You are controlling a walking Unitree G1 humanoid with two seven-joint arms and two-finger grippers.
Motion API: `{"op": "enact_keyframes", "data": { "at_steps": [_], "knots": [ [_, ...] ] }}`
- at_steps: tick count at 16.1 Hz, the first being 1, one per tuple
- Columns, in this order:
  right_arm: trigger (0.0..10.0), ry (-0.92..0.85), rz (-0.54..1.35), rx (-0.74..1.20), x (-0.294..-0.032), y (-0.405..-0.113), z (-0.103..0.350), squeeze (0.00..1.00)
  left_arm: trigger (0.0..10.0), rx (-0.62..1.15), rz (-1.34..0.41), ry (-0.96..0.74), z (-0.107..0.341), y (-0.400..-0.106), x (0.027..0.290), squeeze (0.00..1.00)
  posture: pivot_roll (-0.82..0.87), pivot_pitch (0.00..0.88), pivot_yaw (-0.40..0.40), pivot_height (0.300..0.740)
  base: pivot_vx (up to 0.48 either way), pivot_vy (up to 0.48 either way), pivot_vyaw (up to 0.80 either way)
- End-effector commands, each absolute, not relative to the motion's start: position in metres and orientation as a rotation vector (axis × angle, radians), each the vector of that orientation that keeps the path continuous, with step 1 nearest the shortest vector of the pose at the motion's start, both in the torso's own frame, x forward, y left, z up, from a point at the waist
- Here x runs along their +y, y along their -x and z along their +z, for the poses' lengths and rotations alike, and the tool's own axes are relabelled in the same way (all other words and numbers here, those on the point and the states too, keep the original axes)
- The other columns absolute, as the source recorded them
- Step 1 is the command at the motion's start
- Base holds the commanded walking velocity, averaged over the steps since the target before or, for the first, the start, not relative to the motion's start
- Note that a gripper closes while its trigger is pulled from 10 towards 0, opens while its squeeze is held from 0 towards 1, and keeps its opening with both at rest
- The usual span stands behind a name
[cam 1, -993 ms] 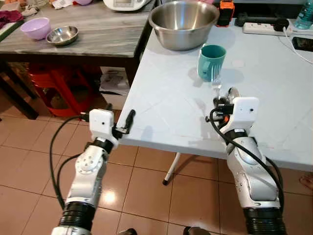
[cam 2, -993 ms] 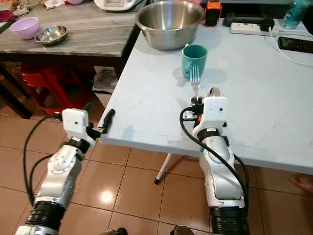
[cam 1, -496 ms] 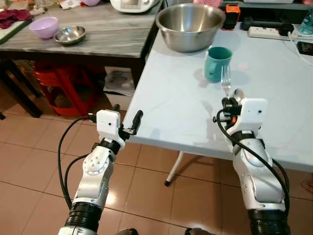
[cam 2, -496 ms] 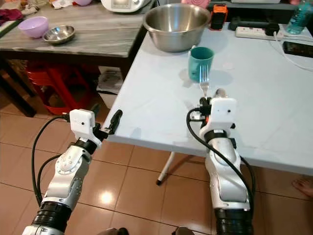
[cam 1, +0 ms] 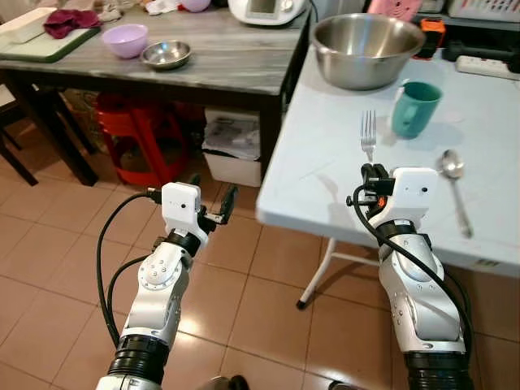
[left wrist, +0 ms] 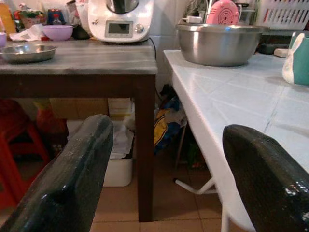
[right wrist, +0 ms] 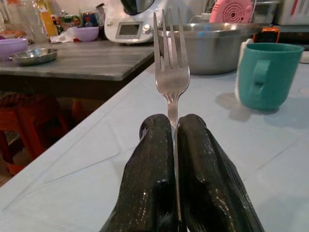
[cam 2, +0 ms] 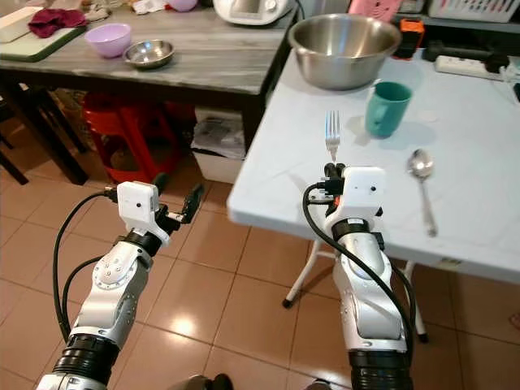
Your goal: Setting the table
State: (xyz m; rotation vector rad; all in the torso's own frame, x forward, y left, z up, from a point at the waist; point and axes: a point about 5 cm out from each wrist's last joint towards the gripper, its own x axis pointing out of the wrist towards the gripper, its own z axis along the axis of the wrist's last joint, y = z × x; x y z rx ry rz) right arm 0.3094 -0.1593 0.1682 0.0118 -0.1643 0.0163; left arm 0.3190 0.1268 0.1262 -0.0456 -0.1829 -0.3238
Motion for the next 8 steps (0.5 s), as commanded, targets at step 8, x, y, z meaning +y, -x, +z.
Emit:
{"op": "enact_keyframes", "data": {
  "at_steps": [8],
  "knots": [
    [10.0,-0.020,0.014,-0.170,-0.1609,-0.3133,0.1707,0.00,10.0,-0.180,-0.336,0.046,0.1258,-0.3197,0.1234,0.00,-0.16,0.100,0.074,0.740,0.000,0.389,-0.46]
  ]
}}
